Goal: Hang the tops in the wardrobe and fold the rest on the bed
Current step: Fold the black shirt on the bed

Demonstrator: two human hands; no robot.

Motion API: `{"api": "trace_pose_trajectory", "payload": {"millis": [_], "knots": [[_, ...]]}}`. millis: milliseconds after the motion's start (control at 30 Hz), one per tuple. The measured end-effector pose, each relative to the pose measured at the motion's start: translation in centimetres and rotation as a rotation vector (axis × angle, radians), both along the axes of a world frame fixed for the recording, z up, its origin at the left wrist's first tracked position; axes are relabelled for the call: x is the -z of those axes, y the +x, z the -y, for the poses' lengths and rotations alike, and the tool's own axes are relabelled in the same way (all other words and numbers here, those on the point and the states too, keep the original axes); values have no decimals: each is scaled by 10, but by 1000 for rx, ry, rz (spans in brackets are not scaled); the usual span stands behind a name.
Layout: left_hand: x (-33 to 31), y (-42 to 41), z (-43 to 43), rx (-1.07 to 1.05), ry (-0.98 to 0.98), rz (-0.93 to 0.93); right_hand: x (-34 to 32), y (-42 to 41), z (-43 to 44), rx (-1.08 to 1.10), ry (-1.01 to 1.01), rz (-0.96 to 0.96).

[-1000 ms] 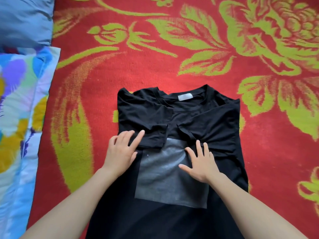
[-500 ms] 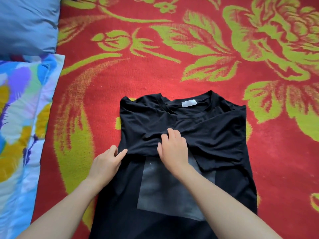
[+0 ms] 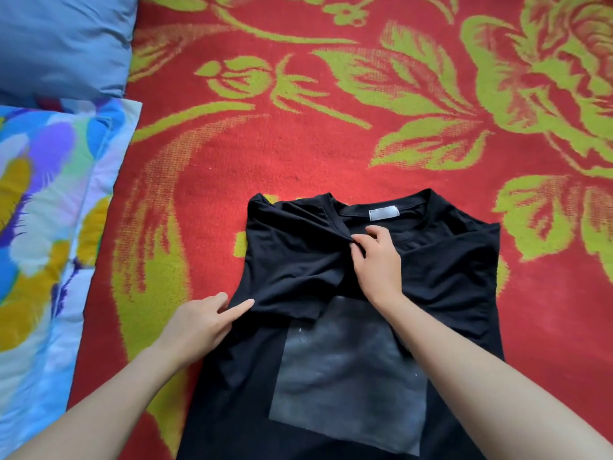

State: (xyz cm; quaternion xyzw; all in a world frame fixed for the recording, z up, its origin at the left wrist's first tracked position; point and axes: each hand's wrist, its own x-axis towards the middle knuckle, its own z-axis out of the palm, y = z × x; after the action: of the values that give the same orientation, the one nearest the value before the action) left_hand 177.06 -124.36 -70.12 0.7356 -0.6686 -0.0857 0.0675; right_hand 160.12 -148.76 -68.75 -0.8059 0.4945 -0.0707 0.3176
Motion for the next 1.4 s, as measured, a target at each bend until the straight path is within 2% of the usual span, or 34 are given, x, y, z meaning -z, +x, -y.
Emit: {"api": "trace_pose_trajectory", "payload": {"millis": [100, 300, 433, 533, 600, 733, 867, 1067, 1133, 1200, 1233, 1267, 1333, 1400], "knots": [[4, -1, 3, -46, 16, -22, -2, 3, -11, 33, 30, 58], [-4, 14, 80, -812, 3, -299, 0, 20, -19, 437, 531, -23], [-7, 33, 149, -1077, 78, -616, -2, 23, -13, 444, 490, -7], [-2, 42, 168, -1176, 42, -812, -10, 15, -22, 439, 498, 131], [1, 45, 168, -1218, 28, -889, -9, 5, -29, 528, 551, 227], [4, 42, 166, -1190, 37, -957, 1, -10, -45, 684, 811, 281], [7, 42, 164, -1152, 74, -1007, 0, -14, -77, 595, 916, 332], [-1, 44, 168, -1164, 136, -1081, -3, -18, -105, 609, 713, 279], [-3, 43, 170, -1159, 150, -1059, -5, -30, -115, 525, 657, 142], [-4, 39, 171, -1138, 180, -977, -3, -40, -117, 330, 592, -153], [-4, 37, 171, -1132, 211, -931, 4, -46, -114, 219, 428, -312], [-1, 36, 172, -1144, 232, -891, 7, -51, -108, 129, 208, -383], [1, 36, 174, -1171, 218, -857, 6, -56, -89, 25, -51, -404], [-7, 31, 180, -1161, 159, -849, 9, -66, -54, -4, -254, -300]]}}
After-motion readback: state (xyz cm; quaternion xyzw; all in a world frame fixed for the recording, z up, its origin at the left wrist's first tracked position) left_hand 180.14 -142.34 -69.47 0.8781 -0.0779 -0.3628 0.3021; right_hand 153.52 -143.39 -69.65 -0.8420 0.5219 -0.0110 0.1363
